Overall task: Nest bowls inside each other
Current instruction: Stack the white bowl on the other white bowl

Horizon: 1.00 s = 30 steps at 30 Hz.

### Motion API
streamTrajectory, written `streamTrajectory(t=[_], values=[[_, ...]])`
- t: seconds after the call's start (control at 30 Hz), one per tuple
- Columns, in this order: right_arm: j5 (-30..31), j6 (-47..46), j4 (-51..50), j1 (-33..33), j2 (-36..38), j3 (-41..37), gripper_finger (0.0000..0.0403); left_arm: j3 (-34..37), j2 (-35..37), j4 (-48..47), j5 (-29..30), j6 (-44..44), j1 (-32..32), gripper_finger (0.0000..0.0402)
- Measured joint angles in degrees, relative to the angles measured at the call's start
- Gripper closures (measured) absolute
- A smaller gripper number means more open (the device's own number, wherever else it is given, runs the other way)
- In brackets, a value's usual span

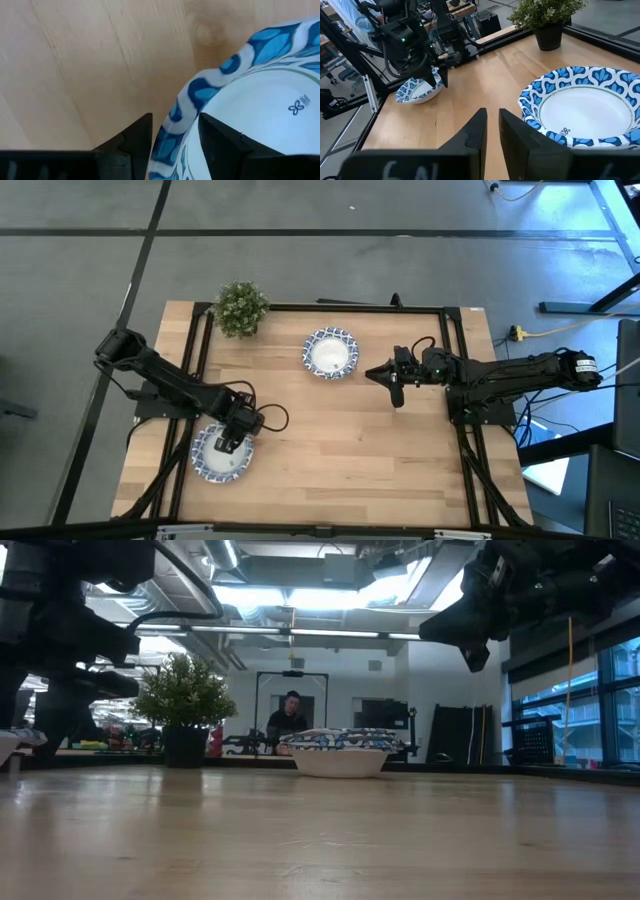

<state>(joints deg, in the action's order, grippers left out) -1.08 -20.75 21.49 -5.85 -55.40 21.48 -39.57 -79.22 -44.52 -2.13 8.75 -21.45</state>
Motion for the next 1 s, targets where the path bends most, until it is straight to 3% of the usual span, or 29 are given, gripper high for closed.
streamTrajectory(t=[0.77,1.0], values=[[0.00,0.20,-0.08,0.00,0.00,0.02,0.0352,0.00,0.03,1.76,0.94,1.66,0.00,0.0248],[0.00,0.08,-0.08,-0.04,0.00,0.02,0.0352,0.00,0.04,1.74,0.94,1.66,0.00,0.0289]])
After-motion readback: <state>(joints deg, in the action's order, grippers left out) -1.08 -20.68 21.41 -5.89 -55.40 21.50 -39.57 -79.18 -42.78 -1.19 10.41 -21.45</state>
